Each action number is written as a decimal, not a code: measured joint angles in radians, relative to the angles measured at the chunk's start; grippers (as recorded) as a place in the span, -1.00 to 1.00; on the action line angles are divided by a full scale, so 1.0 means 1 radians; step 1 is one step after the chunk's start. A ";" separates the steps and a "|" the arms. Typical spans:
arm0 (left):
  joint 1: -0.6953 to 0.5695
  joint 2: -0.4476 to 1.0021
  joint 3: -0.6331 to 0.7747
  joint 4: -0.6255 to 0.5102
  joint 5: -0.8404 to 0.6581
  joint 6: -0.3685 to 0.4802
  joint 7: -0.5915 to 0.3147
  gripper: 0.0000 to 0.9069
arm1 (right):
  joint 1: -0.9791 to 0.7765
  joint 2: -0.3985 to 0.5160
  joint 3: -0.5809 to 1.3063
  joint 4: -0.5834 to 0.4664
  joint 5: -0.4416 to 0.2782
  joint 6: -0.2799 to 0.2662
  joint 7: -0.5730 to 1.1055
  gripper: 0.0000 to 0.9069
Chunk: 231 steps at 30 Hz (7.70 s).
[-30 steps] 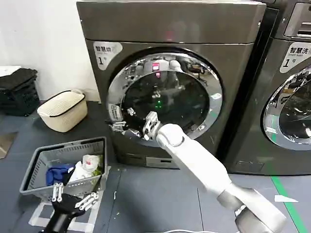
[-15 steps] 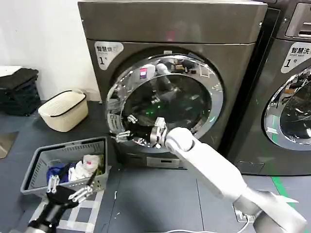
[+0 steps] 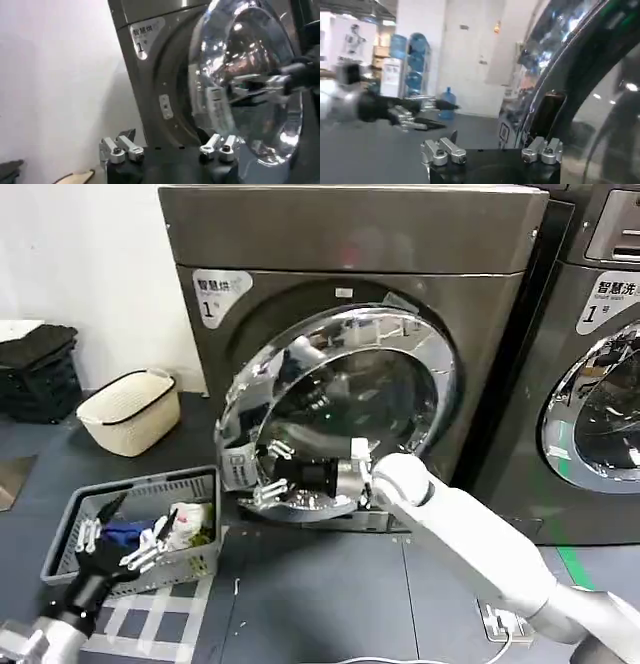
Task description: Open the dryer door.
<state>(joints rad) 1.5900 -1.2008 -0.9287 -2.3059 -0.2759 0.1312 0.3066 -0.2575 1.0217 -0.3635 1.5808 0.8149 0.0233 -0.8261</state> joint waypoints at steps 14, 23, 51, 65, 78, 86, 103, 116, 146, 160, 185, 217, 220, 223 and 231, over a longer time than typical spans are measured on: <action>-0.132 0.058 0.045 0.085 -0.052 0.017 0.013 1.00 | -0.001 -0.142 -0.032 0.094 0.112 0.117 -0.243 1.00; -0.228 0.111 0.091 0.151 -0.081 0.010 0.029 1.00 | -0.026 -0.223 0.003 0.100 0.202 0.152 -0.400 1.00; -0.622 0.342 0.529 0.403 -0.135 -0.136 0.332 1.00 | -0.502 -0.442 0.564 0.214 0.234 0.169 -0.511 1.00; -0.883 0.312 0.849 0.481 -0.117 -0.183 0.338 1.00 | -1.005 -0.431 1.087 0.243 0.199 0.197 -0.453 1.00; -1.034 0.229 1.053 0.535 -0.121 -0.199 0.336 1.00 | -1.544 -0.191 1.616 0.376 0.032 0.306 -0.229 1.00; -1.091 0.184 1.120 0.548 -0.129 -0.206 0.335 1.00 | -1.710 0.004 1.806 0.430 -0.119 0.338 0.116 1.00; -1.214 0.086 1.266 0.616 -0.124 -0.216 0.329 1.00 | -1.634 0.412 2.212 0.398 -0.487 -0.072 0.692 1.00; -1.329 -0.019 1.384 0.743 -0.115 -0.216 0.288 1.00 | -1.585 0.530 2.482 0.272 -0.586 -0.125 0.843 1.00; -1.633 -0.267 1.606 1.050 -0.197 -0.205 0.287 1.00 | -1.599 0.587 2.672 0.228 -0.581 -0.087 0.841 1.00; -1.646 -0.377 1.600 1.124 -0.223 -0.136 0.185 1.00 | -1.600 0.587 2.737 0.236 -0.585 -0.048 0.847 1.00; -1.625 -0.383 1.533 1.065 -0.428 0.127 0.014 1.00 | -1.582 0.587 2.730 0.231 -0.600 -0.051 0.854 1.00; -1.186 0.514 1.208 0.213 -0.758 0.494 -0.022 1.00 | -1.537 0.536 2.575 0.224 -0.509 -0.146 0.868 1.00; -1.080 0.585 1.116 0.161 -0.776 0.564 -0.080 1.00 | -1.531 0.515 2.559 0.212 -0.511 -0.144 0.866 1.00; -0.980 0.659 1.011 0.143 -0.777 0.607 -0.130 1.00 | -1.524 0.499 2.544 0.202 -0.511 -0.143 0.862 1.00; -0.866 0.801 0.861 0.177 -0.871 0.607 -0.347 1.00 | -1.530 0.466 2.509 0.175 -0.487 -0.143 0.854 1.00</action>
<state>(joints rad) 0.7238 -0.4002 -0.0681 -2.1287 -1.1470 0.7379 -0.0399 -1.7872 1.4874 2.1455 1.7555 0.3278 -0.1197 0.0280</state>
